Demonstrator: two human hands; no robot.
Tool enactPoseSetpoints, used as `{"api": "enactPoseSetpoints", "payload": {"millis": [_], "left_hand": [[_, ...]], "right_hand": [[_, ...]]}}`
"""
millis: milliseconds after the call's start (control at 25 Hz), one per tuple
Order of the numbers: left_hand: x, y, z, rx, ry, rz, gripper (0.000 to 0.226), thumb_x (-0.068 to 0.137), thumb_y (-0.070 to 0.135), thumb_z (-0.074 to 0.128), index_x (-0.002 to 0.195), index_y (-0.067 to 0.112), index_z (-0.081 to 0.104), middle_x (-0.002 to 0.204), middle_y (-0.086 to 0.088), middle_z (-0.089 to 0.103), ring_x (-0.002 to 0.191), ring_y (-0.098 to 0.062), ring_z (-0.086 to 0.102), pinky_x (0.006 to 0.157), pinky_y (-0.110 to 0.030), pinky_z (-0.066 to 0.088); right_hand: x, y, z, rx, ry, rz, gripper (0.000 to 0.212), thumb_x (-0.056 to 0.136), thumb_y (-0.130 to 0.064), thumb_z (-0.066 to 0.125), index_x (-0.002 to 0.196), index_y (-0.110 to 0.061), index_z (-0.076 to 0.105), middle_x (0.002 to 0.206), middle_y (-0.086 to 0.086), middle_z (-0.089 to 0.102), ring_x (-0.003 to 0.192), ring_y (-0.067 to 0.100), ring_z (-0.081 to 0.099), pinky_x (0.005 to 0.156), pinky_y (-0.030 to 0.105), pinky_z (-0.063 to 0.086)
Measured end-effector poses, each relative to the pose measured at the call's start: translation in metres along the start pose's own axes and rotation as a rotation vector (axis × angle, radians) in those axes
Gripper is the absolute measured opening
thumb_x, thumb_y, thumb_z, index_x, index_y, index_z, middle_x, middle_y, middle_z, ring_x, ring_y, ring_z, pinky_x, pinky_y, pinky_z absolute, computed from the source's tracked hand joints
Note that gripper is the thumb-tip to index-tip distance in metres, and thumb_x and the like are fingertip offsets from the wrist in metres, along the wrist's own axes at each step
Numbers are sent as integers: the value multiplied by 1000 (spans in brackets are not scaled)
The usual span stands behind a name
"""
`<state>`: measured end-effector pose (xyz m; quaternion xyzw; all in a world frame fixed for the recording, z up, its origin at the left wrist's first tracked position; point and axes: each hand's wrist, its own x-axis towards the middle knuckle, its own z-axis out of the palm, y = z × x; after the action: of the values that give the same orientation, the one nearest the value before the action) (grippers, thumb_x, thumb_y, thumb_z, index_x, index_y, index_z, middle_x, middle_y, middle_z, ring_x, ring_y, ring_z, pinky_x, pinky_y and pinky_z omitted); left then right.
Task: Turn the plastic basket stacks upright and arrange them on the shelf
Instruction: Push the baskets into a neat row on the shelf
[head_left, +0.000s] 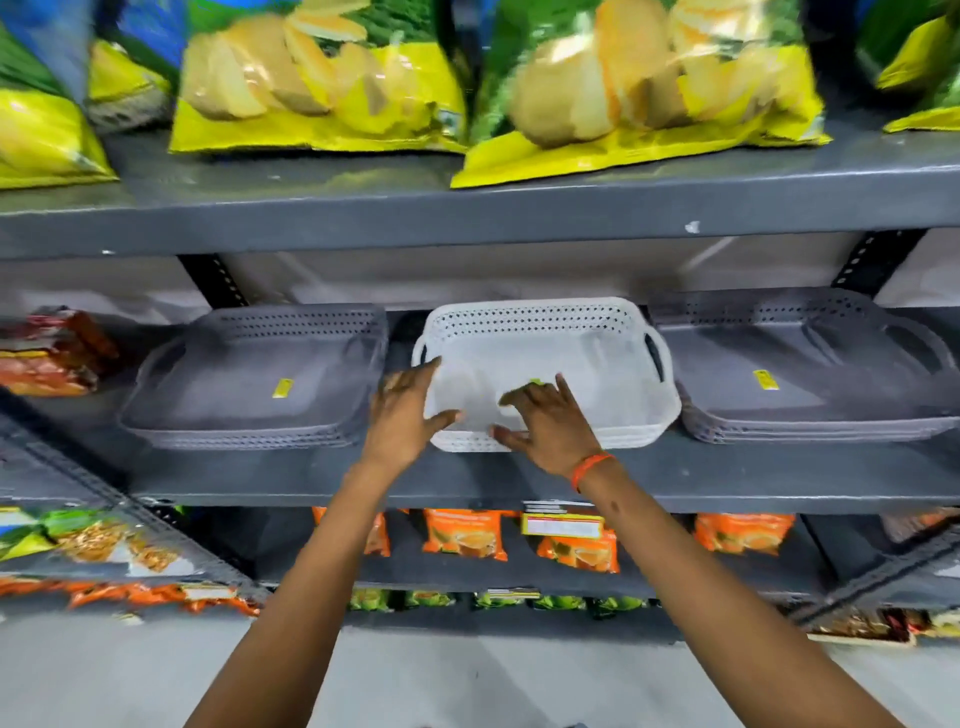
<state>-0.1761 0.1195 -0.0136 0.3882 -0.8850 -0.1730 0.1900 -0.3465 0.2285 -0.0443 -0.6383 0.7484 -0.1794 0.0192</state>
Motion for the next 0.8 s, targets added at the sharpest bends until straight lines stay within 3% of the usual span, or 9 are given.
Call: {"api": "enactPoseSetpoints", "payload": {"millis": [120, 160, 240, 320, 520, 680, 800], "left_hand": [[-17, -89, -36, 229, -112, -191, 97, 71, 39, 75, 146, 13, 20, 152, -12, 33, 141, -29, 27, 117, -50, 15], [-22, -114, -45, 282, -163, -237, 91, 73, 37, 73, 145, 16, 22, 152, -10, 34, 142, -28, 27, 117, -53, 11], [-27, -146, -51, 293, -207, -251, 61, 82, 31, 65, 137, 20, 41, 144, -7, 47, 139, -26, 33, 117, -57, 8], [-28, -155, -49, 258, -187, -206, 35, 89, 29, 56, 123, 22, 57, 133, -8, 59, 133, -26, 42, 116, -53, 16], [-33, -130, -32, 335, -203, -53, 28, 93, 27, 46, 119, 29, 57, 124, -6, 65, 123, -24, 52, 105, -40, 27], [-30, -127, -30, 320, -233, -3, 26, 95, 22, 43, 117, 28, 55, 119, -5, 67, 120, -24, 53, 98, -41, 31], [-26, -122, -29, 326, -247, 31, 26, 95, 18, 43, 116, 25, 56, 118, -5, 67, 119, -26, 54, 97, -42, 32]], "right_hand": [[11, -34, 25, -73, -148, 20, 40, 84, -35, 61, 117, -11, 58, 113, 16, 63, 109, 34, 55, 116, 47, 15], [12, -42, 33, -122, -111, 15, 34, 81, -26, 67, 111, -10, 61, 105, 17, 67, 102, 34, 60, 114, 48, 24], [13, -51, 44, -294, -1, -3, 37, 56, -10, 83, 89, -12, 69, 75, 10, 71, 72, 28, 69, 93, 51, 49], [15, -61, 48, -402, 25, 20, 49, 34, -4, 87, 77, -18, 68, 58, 0, 67, 54, 21, 66, 76, 47, 57], [12, -64, 50, -469, 15, 54, 56, 34, 0, 86, 83, -18, 67, 64, -1, 69, 57, 22, 67, 78, 51, 56], [10, -65, 52, -464, 17, 78, 55, 43, 8, 80, 90, -18, 65, 69, 0, 70, 65, 24, 67, 91, 53, 49], [9, -64, 52, -457, 75, 60, 54, 42, 8, 81, 88, -18, 66, 66, -1, 68, 62, 23, 67, 88, 53, 50]]}}
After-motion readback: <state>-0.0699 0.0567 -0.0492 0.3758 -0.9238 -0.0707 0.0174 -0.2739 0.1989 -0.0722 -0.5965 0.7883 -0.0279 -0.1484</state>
